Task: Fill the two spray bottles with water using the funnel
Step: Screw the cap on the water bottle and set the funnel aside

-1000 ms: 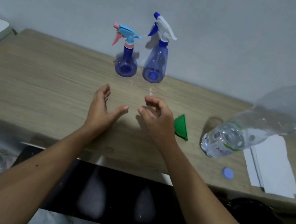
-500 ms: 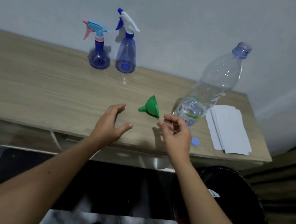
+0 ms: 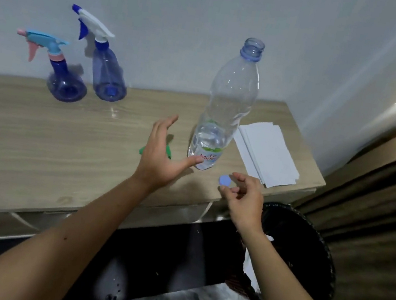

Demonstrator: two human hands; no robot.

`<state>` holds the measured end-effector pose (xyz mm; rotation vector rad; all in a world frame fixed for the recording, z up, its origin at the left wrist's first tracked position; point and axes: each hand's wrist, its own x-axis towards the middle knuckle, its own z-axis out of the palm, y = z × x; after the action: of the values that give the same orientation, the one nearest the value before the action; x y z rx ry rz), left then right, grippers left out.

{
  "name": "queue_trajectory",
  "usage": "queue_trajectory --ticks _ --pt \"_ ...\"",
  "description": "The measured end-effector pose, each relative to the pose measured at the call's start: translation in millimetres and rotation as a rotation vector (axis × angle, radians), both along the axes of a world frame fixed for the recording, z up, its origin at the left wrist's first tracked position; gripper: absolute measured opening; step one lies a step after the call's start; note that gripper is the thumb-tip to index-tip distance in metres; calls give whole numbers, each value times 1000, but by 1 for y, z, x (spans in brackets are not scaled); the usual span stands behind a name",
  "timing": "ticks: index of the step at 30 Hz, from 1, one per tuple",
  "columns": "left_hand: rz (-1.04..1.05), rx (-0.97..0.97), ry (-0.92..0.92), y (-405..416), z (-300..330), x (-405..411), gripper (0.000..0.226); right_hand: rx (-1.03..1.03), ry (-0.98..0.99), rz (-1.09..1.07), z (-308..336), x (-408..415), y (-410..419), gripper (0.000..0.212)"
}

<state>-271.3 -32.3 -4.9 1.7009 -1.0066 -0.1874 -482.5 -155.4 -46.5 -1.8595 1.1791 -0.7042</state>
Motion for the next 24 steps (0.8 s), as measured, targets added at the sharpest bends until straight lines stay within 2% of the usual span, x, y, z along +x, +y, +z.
queue_trajectory --ticks 3,7,10,16,20,24 --pt "-90 -25 33 -30 34 -3 112 -38 77 56 -7 2 -10 47" --pt "-139 -68 73 -65 66 -8 106 -89 143 99 -6 5 -18 35" --pt "-149 -92 173 -80 75 -9 105 -85 132 86 -2 4 -21 29" --pt "-141 -109 187 -85 73 -7 87 -29 -19 6 27 4 -31 30" --pt "-124 -107 144 -85 72 -6 72 -68 -110 -9 69 11 -40 29" --pt "-117 -79 146 -83 71 -7 67 -138 -191 9 125 21 -48 30"
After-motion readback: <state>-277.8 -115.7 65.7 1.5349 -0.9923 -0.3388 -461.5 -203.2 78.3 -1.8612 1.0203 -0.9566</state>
